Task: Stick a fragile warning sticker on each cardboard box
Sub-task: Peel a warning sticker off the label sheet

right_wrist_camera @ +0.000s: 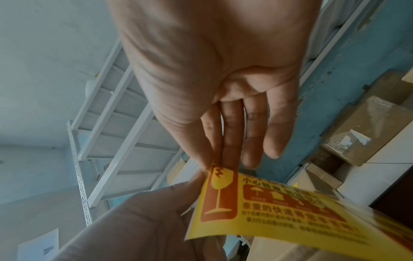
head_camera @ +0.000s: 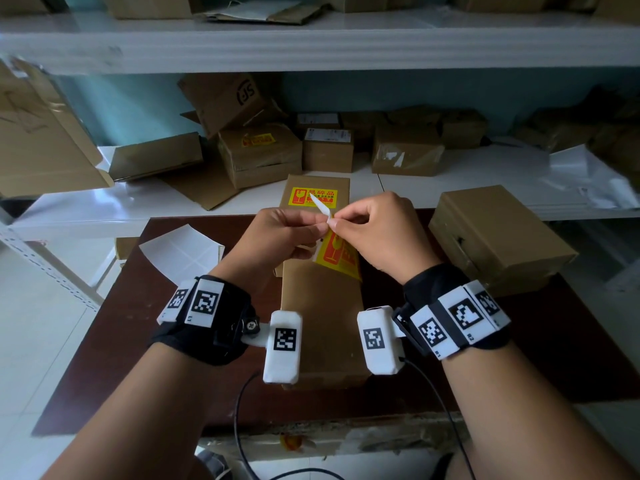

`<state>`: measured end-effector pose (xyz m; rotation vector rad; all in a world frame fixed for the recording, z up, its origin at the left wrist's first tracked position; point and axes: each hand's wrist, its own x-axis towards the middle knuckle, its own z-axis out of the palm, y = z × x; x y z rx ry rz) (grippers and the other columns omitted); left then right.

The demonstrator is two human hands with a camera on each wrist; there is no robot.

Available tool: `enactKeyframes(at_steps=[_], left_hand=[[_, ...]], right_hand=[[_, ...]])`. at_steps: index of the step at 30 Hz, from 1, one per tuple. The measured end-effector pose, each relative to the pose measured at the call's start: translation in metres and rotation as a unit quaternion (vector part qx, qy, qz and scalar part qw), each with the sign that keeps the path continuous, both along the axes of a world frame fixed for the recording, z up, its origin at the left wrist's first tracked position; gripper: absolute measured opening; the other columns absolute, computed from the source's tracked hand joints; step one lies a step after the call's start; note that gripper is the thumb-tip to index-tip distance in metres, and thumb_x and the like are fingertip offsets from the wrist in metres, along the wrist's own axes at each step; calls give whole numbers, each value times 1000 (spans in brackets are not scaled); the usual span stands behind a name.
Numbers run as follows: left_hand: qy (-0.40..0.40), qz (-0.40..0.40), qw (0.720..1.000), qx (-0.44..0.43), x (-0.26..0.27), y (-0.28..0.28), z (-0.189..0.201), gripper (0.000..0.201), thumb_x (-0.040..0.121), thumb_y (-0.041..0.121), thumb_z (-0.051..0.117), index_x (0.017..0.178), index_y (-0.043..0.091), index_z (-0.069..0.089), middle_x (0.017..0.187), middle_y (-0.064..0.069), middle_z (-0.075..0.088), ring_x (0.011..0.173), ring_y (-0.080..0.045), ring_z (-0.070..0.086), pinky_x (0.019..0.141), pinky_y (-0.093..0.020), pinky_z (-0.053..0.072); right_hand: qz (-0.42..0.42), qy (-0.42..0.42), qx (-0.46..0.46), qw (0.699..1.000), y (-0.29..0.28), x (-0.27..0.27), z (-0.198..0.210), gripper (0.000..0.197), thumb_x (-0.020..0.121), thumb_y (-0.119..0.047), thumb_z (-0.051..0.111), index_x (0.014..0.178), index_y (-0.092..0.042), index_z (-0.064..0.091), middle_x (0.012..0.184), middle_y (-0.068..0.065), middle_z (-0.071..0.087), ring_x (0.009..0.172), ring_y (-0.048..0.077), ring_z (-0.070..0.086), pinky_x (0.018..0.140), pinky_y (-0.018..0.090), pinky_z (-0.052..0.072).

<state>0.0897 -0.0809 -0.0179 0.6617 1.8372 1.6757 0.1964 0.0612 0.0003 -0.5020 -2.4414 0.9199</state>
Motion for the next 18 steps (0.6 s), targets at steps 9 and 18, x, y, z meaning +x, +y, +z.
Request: enactKeyframes(at_steps=[9,18], left_hand=[[-23,-26,999,20,0,0,0,11,92,12,66,87,17,74,87,-8,71,80,-20,67,77,-33,53],[-11,-20,999,30,3,-2,0,16,93,7,62,101,7,76,103,-23,73,95,-33,67,99,-56,48]], right_hand=[[24,-15,-21,999,2,-3,-2,22,83,-33,77,103,-26,79,97,-9,76,88,2,68,82,27,58],[22,-2,-20,1000,2,-2,-2,18,83,-38,76,95,-25,81,86,-11,75,80,1,68,73,25,57]])
